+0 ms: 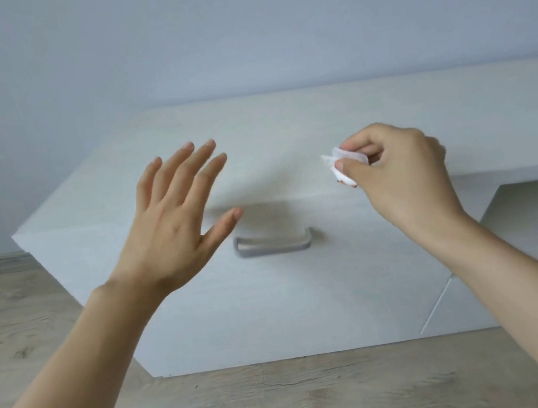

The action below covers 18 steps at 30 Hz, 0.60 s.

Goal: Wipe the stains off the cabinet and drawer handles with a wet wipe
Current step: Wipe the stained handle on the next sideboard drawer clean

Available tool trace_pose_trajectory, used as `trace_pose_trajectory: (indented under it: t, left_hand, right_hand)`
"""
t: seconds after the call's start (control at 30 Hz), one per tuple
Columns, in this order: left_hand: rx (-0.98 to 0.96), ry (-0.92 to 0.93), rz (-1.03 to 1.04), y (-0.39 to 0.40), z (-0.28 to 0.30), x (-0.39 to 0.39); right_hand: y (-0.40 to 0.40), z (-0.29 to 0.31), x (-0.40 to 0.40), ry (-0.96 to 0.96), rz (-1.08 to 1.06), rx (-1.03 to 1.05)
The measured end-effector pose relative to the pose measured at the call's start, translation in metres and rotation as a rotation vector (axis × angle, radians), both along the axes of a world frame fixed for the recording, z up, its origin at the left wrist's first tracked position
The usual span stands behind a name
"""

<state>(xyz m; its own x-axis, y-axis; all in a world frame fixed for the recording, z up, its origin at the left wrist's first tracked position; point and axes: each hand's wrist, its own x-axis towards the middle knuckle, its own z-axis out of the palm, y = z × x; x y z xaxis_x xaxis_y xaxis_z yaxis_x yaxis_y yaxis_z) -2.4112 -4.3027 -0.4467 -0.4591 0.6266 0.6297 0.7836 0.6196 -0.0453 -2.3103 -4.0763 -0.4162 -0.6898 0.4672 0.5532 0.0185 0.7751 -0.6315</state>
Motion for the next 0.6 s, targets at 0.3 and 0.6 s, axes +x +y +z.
trace_pose_trajectory:
  t: [0.3,0.6]
  left_hand:
    - [-0.622,-0.368,0.099,0.072,0.183,-0.007]
    - [-0.749,-0.422,-0.06,0.181,0.411,0.044]
  right_hand:
    - [0.088,0.158,0.003,-0.553,-0.126,0.13]
    - [0.165,0.378,0.093,-0.644,-0.238,-0.068]
